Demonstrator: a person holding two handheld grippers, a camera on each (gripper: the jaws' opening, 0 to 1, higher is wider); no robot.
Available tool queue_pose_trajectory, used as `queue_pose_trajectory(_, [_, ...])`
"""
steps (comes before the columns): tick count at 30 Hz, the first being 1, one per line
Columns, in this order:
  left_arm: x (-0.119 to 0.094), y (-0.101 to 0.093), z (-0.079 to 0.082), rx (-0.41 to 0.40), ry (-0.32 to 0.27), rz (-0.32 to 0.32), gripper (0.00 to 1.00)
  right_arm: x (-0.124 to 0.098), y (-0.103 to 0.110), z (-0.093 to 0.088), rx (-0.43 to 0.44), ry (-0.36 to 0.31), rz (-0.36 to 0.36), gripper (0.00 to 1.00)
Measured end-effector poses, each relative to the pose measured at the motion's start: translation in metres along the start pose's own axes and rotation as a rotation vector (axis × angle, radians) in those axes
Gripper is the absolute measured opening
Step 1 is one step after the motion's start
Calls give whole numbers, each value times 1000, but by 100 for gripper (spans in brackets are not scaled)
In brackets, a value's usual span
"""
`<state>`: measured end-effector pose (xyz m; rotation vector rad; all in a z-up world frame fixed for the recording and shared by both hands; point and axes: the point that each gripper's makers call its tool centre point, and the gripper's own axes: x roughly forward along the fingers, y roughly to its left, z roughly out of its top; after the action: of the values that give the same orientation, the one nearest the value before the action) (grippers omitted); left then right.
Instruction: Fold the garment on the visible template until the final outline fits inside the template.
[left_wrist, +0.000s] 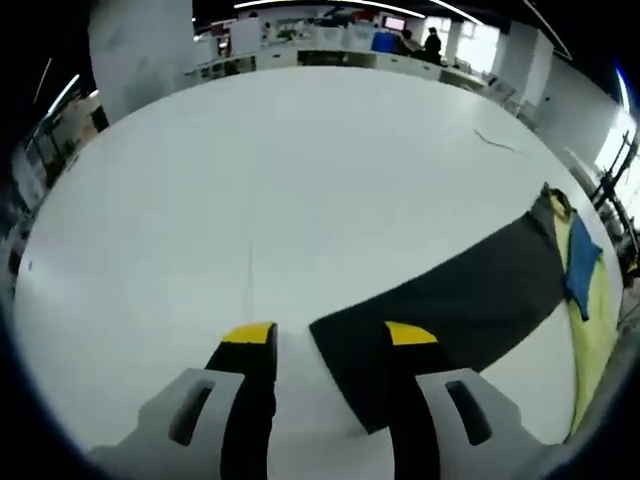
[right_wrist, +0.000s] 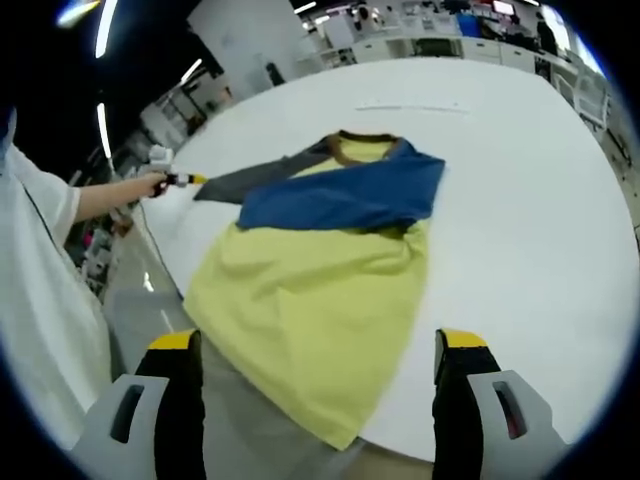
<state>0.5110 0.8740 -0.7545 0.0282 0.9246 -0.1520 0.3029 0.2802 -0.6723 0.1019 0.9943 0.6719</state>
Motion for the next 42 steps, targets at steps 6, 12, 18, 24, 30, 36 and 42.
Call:
queue_pose_trajectory(6, [3, 1, 0, 15, 9, 0, 34, 1, -2, 0, -2, 8, -2, 95])
queue_pose_trajectory(12, [8, 1, -2, 0, 18, -4, 30, 2, -3, 0, -4, 14, -1, 95])
queue_pose_trajectory(18, [8, 1, -3, -21, 28, -8, 25, 3, -2, 2, -2, 8, 4, 95])
queue_pose_trajectory(24, [8, 2, -4, -34, 29, -10, 22, 4, -2, 2, -3, 10, 6, 95])
queue_pose_trajectory(30, [8, 0, -4, -53, 33, -19, 14, 4, -2, 1, 4, 8, 8, 94])
queue_pose_trajectory(36, [10, 3, -3, -121, 32, -24, 9, 3, -2, 4, 6, -4, 9, 94])
queue_pose_trajectory(42, [10, 2, -4, -163, 25, -35, 1, 1, -2, 3, 7, -4, 4, 94])
